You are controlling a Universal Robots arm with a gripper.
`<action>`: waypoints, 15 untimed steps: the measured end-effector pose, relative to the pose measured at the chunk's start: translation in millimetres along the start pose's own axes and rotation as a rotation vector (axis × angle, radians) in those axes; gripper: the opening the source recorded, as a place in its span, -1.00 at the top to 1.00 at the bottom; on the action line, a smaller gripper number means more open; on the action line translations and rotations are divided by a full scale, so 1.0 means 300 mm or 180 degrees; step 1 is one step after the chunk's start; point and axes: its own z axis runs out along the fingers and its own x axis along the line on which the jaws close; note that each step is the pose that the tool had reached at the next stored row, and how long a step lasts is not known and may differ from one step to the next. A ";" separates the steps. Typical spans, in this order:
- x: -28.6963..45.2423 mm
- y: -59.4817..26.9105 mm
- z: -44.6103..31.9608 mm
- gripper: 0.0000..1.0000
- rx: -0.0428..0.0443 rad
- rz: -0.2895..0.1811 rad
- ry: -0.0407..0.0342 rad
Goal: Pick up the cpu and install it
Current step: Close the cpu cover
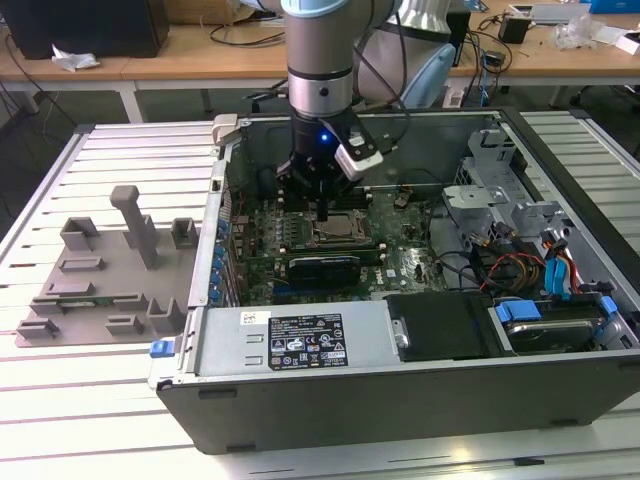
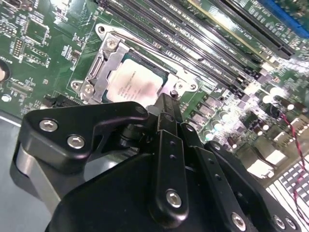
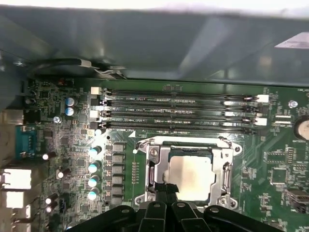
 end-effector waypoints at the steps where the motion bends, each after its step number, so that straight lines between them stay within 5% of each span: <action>1: 0.000 0.000 -0.007 0.79 0.0002 0.0000 0.0000; 10: -0.003 -0.001 -0.018 0.79 0.0013 0.0000 0.0000; 11: -0.058 -0.003 -0.017 0.79 0.0013 0.0000 0.0000; 15: -0.083 -0.004 -0.016 0.79 0.0013 -0.0007 0.0000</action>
